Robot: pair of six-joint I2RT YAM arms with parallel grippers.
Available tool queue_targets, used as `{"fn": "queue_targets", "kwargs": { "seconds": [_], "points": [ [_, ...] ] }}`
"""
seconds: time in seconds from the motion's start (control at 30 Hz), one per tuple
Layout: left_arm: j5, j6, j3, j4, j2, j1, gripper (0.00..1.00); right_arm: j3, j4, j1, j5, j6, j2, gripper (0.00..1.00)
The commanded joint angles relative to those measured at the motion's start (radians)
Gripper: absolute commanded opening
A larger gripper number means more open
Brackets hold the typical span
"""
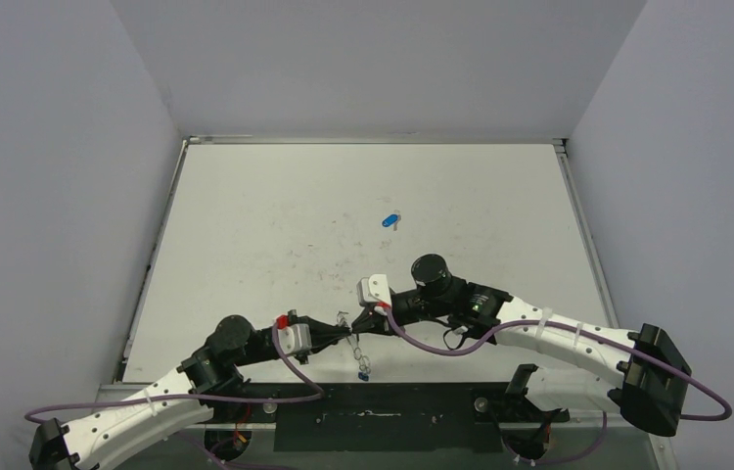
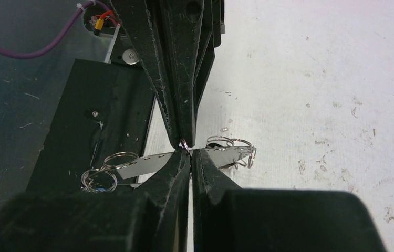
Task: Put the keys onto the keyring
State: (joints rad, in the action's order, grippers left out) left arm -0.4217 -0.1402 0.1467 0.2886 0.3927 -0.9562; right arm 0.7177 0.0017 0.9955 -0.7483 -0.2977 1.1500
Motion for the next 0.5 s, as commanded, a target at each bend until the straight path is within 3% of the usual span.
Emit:
{"fn": "queue_targets", "kwargs": {
  "seconds": [0.0, 0.03, 0.2, 0.47],
  "points": [
    [0.049, 0.002, 0.047, 0.016, -0.032, -0.006, 0.0, 0.035, 0.012, 0.006, -0.039, 0.001, -0.027, 0.0],
    [0.068, -0.002, 0.054, -0.014, -0.041, -0.006, 0.0, 0.053, -0.03, 0.006, -0.025, 0.002, -0.025, 0.0],
    [0.128, -0.024, 0.088, -0.127, -0.091, -0.006, 0.19, 0.164, -0.226, 0.01, 0.069, 0.03, 0.005, 0.0],
    [0.171, -0.065, 0.168, -0.281, -0.09, -0.006, 0.22, 0.399, -0.535, 0.083, 0.331, 0.083, 0.125, 0.0]
  ]
}}
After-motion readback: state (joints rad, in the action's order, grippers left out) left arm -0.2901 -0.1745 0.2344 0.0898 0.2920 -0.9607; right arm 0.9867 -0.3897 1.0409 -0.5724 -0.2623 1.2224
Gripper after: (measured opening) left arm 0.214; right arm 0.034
